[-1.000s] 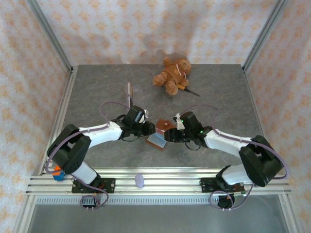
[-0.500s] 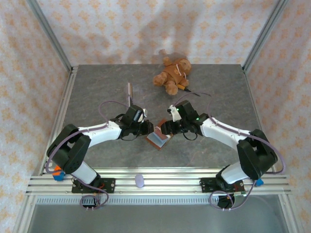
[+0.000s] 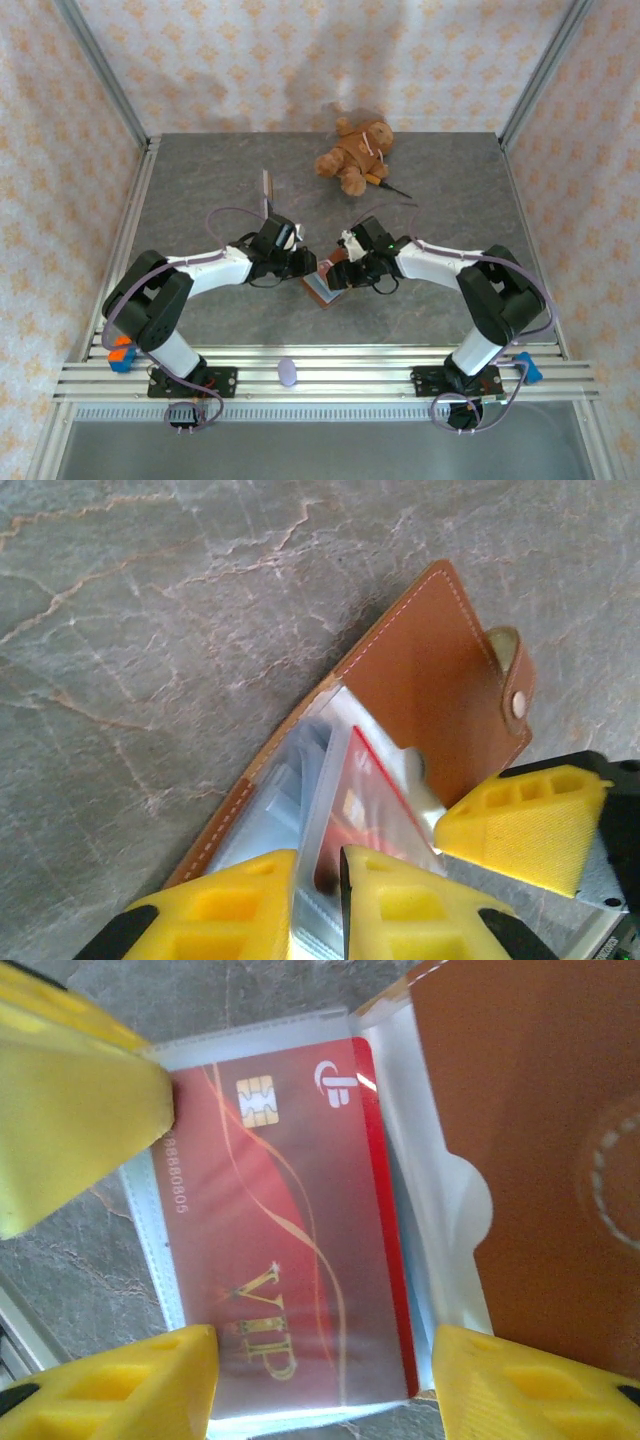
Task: Put the credit cards into the card holder
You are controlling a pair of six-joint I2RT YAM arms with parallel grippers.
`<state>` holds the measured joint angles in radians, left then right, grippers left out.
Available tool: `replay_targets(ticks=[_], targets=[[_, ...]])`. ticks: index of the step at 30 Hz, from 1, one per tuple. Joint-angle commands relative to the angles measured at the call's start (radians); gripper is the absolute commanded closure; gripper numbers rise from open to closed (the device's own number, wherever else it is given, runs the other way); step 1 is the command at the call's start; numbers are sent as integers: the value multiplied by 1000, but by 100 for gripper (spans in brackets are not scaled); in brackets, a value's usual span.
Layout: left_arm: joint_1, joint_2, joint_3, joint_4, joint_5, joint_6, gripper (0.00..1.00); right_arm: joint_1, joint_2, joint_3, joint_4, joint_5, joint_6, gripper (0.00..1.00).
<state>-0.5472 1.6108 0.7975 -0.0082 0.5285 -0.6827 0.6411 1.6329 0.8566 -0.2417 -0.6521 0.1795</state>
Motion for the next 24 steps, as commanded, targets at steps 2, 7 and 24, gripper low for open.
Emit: replay_targets(ticks=[2,7,24], targets=[[10,18,24,53,41,-2,80,9,32,4,44,-16,21,38],[17,17,-3,109,70,-41,77,18,44,-5,68,-13,37,38],[73,-38,-158,306,163,-156,76,19,81,-48,180,-89,112,49]])
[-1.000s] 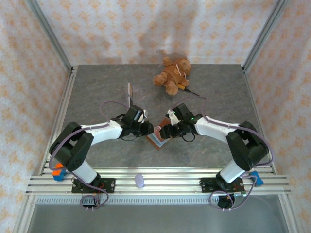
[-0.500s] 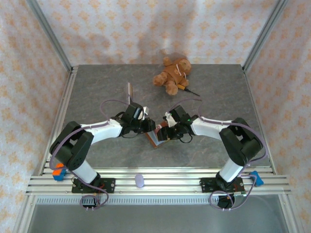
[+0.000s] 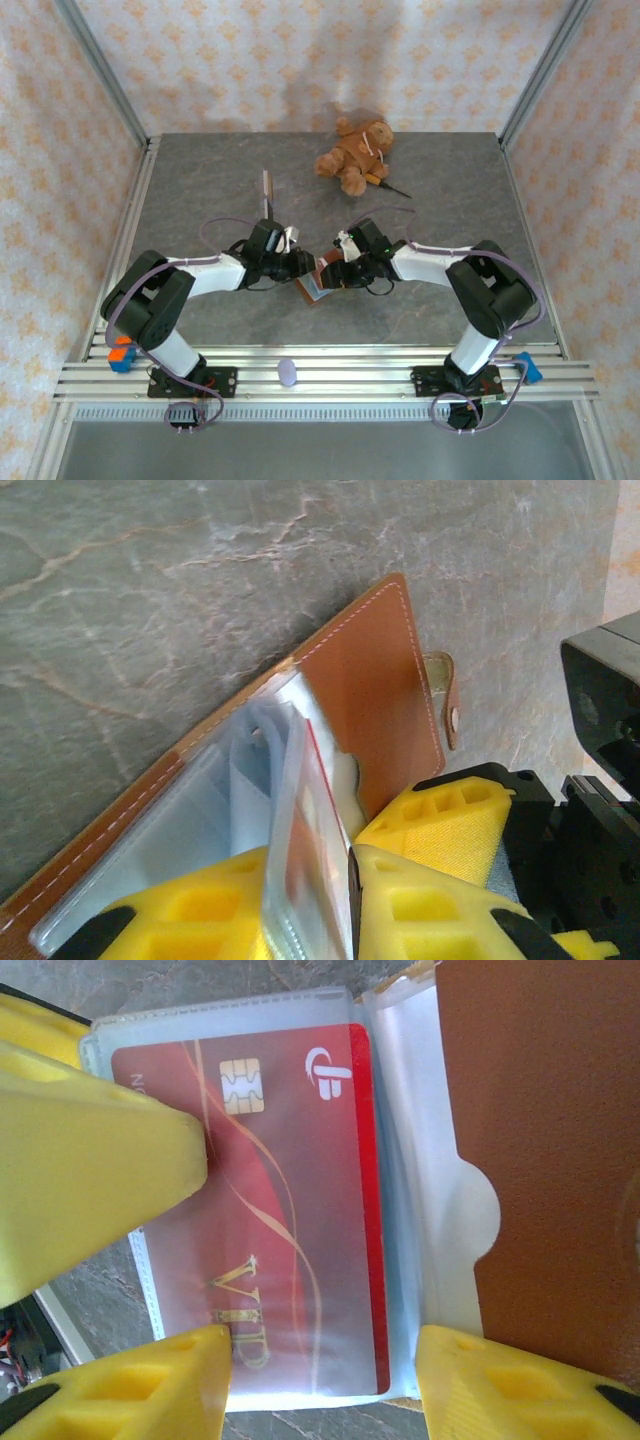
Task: Put the credit cards into the card holder
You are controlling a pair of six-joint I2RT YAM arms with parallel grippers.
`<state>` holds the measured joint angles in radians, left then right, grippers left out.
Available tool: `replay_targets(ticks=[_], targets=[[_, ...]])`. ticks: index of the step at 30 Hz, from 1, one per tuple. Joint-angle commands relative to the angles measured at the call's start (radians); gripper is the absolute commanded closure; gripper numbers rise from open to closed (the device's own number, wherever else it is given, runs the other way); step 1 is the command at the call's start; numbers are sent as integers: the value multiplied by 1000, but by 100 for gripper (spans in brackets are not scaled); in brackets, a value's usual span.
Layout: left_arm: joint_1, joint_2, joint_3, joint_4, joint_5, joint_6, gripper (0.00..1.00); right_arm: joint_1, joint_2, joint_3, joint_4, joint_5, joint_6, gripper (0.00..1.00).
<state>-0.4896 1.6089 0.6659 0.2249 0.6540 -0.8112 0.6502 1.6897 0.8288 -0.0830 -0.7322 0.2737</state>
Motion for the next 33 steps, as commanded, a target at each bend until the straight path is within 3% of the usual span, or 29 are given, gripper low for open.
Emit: replay_targets(ticks=[1,14,20,33], targets=[[17,-42,-31,73,38,-27,76,9,25,-21,23,-9,19,49],[40,-130,-100,9,50,4,77,9,44,-49,82,-24,58,52],[51,-114,-114,42,61,-6,91,9,38,-56,88,-25,63,53],[79,-145,-112,12,70,29,100,9,23,-76,112,-34,75,50]])
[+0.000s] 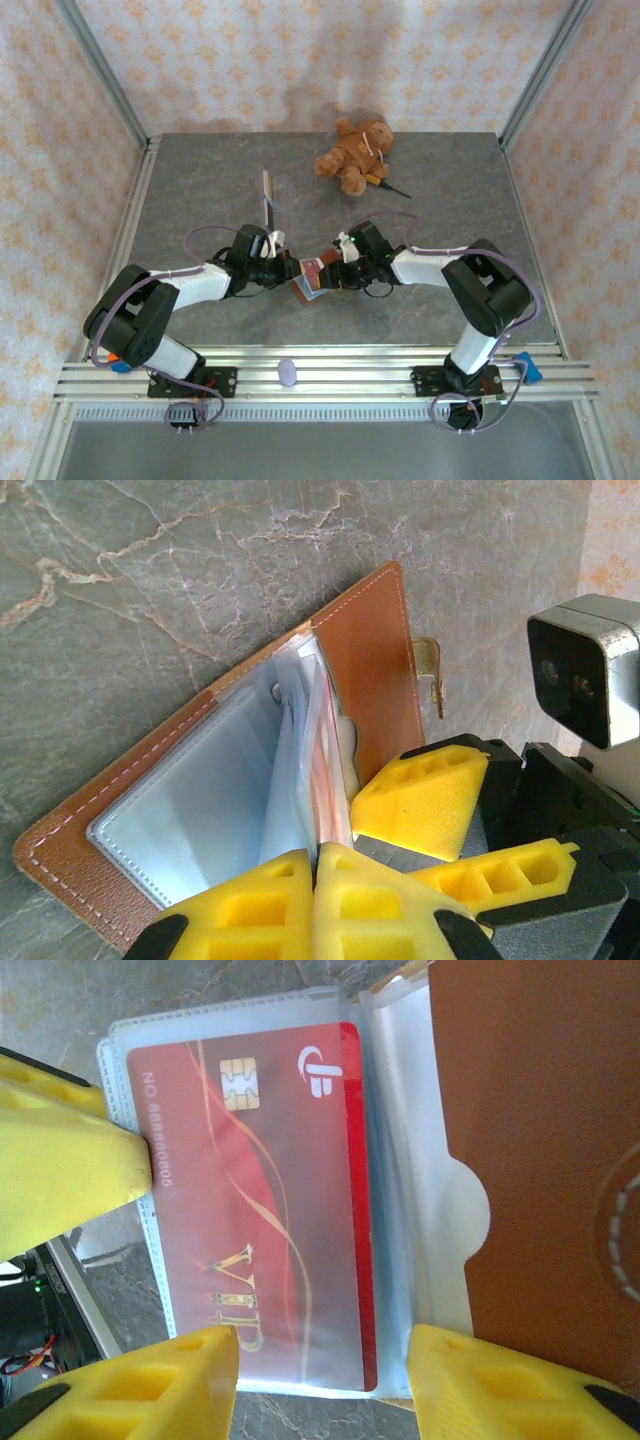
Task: Put the credit cards into the card holder
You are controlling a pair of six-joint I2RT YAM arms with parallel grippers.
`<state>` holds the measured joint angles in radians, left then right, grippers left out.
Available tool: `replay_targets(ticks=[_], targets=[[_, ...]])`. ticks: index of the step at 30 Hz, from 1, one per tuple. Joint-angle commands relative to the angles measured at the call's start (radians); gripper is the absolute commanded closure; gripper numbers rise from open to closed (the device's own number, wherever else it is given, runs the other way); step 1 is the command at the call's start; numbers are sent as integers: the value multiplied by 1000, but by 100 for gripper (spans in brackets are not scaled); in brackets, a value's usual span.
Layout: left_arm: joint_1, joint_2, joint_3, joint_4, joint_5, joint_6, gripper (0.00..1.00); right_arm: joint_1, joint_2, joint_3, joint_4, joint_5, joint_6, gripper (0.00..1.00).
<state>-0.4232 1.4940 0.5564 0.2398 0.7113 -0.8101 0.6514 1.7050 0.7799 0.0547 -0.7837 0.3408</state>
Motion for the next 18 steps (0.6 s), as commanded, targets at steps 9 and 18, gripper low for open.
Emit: replay_targets(ticks=[9,18], targets=[[12,-46,10,-18,29,35,100,16,-3,-15,-36,24,-2,40],[12,-33,5,12,39,14,95,40,29,18,-41,18,-6,42]])
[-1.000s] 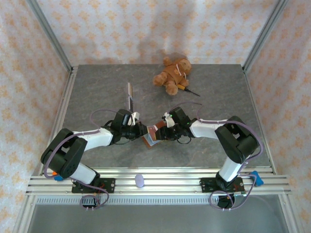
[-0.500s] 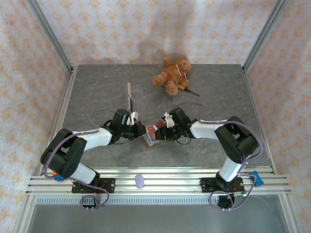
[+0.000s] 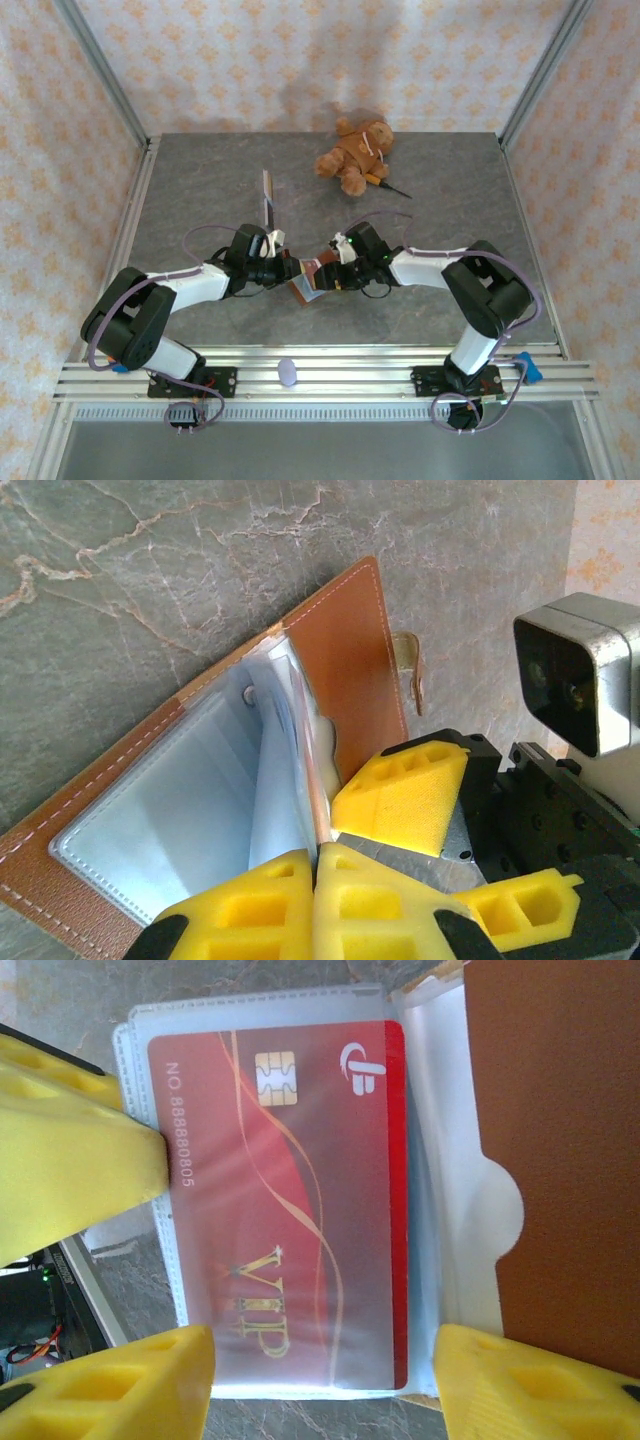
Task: Put the credit cards into the card holder
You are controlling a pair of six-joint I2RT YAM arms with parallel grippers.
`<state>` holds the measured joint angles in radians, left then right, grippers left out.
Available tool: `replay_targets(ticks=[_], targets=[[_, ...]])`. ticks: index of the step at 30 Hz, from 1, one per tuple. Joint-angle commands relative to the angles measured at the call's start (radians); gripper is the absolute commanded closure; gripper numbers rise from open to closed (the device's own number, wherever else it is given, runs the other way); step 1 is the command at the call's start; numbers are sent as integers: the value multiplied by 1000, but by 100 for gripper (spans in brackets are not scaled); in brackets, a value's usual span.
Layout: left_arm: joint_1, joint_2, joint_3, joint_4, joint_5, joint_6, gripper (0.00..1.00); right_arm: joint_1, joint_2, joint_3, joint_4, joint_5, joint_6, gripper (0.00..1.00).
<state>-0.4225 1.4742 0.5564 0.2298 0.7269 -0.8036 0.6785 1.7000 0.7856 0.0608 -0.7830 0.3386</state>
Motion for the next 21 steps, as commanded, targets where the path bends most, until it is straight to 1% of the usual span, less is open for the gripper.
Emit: replay_targets(ticks=[1,4,9,21], targets=[[13,-16,3,23,25,9,95,14,39,13,-46,16,-3,44],[20,-25,-1,10,31,20,95,14,50,10,-38,14,4,50],[35,-55,-16,0,35,27,95,13,63,7,-28,10,14,55],[38,-63,-27,16,51,32,94,13,72,4,-18,18,27,57]])
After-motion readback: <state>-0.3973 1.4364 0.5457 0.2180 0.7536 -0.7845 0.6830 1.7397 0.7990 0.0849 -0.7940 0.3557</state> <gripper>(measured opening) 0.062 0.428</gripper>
